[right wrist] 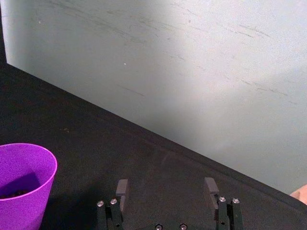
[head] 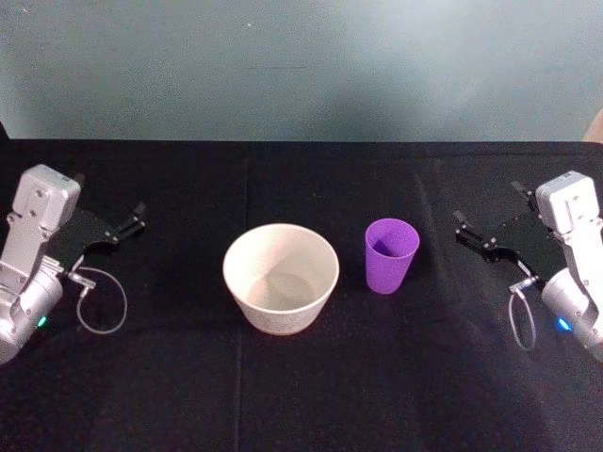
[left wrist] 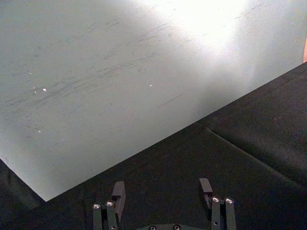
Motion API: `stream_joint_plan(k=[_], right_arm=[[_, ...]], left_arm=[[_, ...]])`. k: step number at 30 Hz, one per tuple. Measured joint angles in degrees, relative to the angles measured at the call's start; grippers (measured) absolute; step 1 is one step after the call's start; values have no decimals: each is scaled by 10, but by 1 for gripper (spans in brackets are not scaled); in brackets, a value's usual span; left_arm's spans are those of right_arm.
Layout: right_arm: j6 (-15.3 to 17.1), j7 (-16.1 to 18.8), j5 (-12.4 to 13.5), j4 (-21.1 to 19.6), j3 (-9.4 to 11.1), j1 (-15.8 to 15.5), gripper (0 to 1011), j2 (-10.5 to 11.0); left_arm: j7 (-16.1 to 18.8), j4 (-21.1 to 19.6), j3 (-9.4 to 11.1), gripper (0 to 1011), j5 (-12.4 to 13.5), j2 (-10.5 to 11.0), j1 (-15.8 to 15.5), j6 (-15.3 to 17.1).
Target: Pick up the cup and pour the mung beans from the cup into the bowl.
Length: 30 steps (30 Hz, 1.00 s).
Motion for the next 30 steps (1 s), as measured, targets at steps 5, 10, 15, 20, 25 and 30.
stream_joint_plan(k=[5,10,15,20,25,30], right_arm=[[0,0,0,0,0,0,1003,0],[0,0,0,0,0,0,1003,0],[0,0,0,0,0,0,1003,0],[0,0,0,0,0,0,1003,0],[0,0,0,0,0,0,1003,0],[0,0,0,0,0,0,1003,0]], left_arm=[[0,0,0,1000,0,0,0,0],[0,0,0,1000,0,0,0,0],[0,0,0,1000,0,0,0,0],[0,0,0,1000,0,0,0,0],[0,0,0,1000,0,0,0,0],[0,0,0,1000,0,0,0,0]])
